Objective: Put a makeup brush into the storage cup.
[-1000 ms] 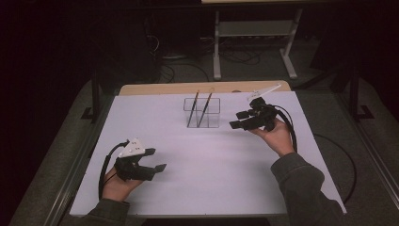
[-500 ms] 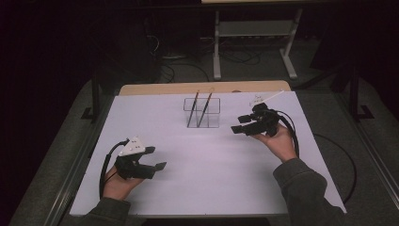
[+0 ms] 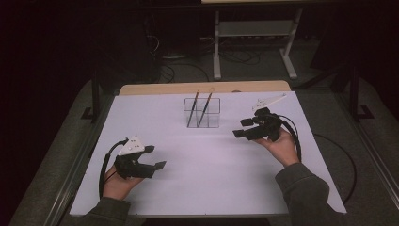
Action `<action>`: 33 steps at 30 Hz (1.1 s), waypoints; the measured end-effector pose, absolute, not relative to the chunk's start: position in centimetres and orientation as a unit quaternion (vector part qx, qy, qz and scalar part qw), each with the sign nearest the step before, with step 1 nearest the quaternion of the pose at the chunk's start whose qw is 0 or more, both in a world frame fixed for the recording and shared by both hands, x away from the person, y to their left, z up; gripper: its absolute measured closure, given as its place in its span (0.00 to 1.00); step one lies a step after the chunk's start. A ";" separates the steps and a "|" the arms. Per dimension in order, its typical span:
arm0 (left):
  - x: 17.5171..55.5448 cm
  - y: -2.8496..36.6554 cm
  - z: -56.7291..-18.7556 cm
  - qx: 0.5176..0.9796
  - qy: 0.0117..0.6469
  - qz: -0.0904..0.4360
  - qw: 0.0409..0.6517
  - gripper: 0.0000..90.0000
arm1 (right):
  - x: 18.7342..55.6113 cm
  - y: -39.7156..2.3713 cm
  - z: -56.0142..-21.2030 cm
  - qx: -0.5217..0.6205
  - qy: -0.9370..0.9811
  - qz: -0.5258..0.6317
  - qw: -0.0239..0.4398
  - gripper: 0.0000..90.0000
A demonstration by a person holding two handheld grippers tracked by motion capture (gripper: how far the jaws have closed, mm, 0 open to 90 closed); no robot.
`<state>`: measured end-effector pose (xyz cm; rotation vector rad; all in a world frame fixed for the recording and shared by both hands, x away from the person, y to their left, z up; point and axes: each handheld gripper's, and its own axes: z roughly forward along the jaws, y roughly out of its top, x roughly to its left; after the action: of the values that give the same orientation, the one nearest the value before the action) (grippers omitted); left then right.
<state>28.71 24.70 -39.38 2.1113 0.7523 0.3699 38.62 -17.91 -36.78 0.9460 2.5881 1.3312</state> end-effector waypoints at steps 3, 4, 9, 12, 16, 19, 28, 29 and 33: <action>28.7 24.7 -39.4 0.842 0.302 0.147 0.422 0.29 | 38.4 -18.1 -36.9 0.311 0.843 0.437 0.044 0.39; 28.7 24.7 -39.4 0.842 0.303 0.146 0.422 0.29 | 38.4 -18.1 -37.0 0.310 0.843 0.438 0.046 0.38; 28.7 24.8 -39.4 0.847 0.299 0.146 0.415 0.29 | 37.9 -18.5 -37.4 0.316 0.840 0.438 0.049 0.36; 28.7 24.8 -39.4 0.847 0.300 0.145 0.415 0.29 | 37.7 -18.6 -37.5 0.320 0.838 0.439 0.051 0.34; 28.7 24.8 -39.4 0.845 0.301 0.145 0.417 0.29 | 37.2 -18.9 -37.6 0.321 0.836 0.442 0.058 0.32; 28.7 24.7 -39.4 0.843 0.303 0.145 0.420 0.29 | 36.7 -19.2 -37.9 0.327 0.834 0.440 0.060 0.30; 28.7 24.7 -39.4 0.840 0.308 0.144 0.423 0.28 | 35.9 -20.2 -38.7 0.335 0.829 0.444 0.060 0.28; 28.7 24.7 -39.4 0.840 0.308 0.144 0.423 0.29 | 35.8 -20.2 -38.8 0.335 0.828 0.445 0.062 0.28; 28.7 24.8 -39.3 0.840 0.307 0.144 0.424 0.28 | 35.3 -20.6 -39.0 0.334 0.827 0.447 0.065 0.28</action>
<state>28.68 24.77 -39.32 2.1019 0.7691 0.3597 35.33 -20.63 -39.02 1.0079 2.4958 1.3490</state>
